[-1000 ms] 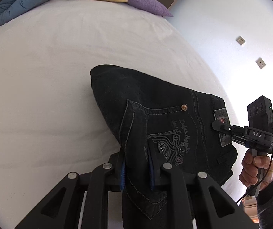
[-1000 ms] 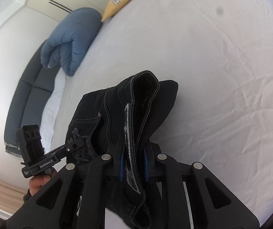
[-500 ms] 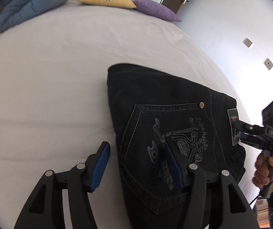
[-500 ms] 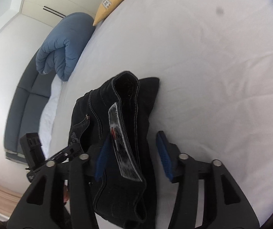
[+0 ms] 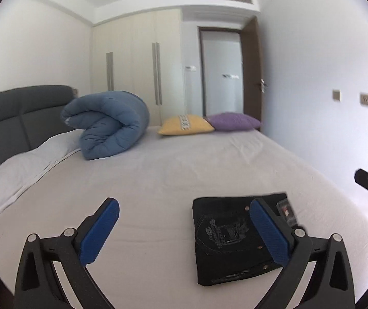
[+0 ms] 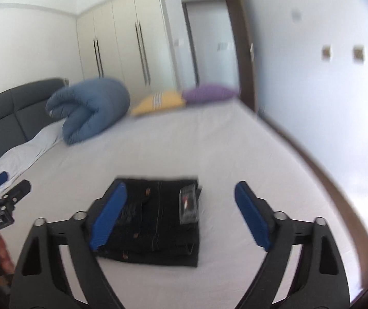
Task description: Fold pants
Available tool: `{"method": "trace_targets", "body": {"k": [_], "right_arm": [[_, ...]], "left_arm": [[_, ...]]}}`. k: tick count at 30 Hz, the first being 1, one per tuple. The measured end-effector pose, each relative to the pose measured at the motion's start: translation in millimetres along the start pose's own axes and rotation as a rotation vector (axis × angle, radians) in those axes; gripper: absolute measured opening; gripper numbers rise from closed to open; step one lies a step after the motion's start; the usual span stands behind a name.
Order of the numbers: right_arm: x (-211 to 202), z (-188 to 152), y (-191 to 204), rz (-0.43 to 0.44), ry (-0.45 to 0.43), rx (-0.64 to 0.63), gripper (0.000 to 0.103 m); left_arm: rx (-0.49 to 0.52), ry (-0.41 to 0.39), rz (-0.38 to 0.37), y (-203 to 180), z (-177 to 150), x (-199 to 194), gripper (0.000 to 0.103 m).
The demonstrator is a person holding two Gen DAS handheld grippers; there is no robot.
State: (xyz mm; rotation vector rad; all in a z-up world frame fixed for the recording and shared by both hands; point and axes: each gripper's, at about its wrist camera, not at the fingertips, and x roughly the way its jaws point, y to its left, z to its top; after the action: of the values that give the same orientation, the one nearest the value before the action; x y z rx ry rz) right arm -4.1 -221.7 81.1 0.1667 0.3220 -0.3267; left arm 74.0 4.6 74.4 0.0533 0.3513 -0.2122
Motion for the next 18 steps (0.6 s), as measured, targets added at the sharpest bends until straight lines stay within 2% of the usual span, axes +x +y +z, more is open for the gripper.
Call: {"method": "trace_targets", "body": {"k": [2, 3, 5, 6, 9, 12, 16, 18], "right_arm": [[-38, 8, 14, -0.046, -0.109, -0.048, 0.102], [-57, 12, 20, -0.058, -0.154, -0.065, 0.103], [-82, 18, 28, -0.056, -0.183, -0.077, 0.103], [-95, 21, 29, -0.052, -0.186, -0.069, 0.103], [-124, 27, 37, -0.028, -0.167, -0.033, 0.103], [-149, 31, 39, -0.013, -0.111, -0.03, 0.103], [-178, 35, 33, 0.022, 0.01, 0.029, 0.103], [-190, 37, 34, 0.037, 0.043, 0.055, 0.103]], "left_arm": [[-0.056, -0.028, 0.019, 6, 9, -30, 0.103], [-0.056, -0.077, 0.018, 9, 12, -49, 0.103], [-0.016, -0.156, 0.029, 11, 18, -79, 0.103], [0.006, -0.154, 0.048, 12, 24, -89, 0.103], [0.041, -0.105, 0.064, 15, 33, -104, 0.103], [0.043, -0.064, 0.1, 13, 35, -107, 0.103], [0.028, 0.009, 0.073, 5, 34, -107, 0.103], [0.048, 0.074, 0.048, -2, 30, -100, 0.103]]}}
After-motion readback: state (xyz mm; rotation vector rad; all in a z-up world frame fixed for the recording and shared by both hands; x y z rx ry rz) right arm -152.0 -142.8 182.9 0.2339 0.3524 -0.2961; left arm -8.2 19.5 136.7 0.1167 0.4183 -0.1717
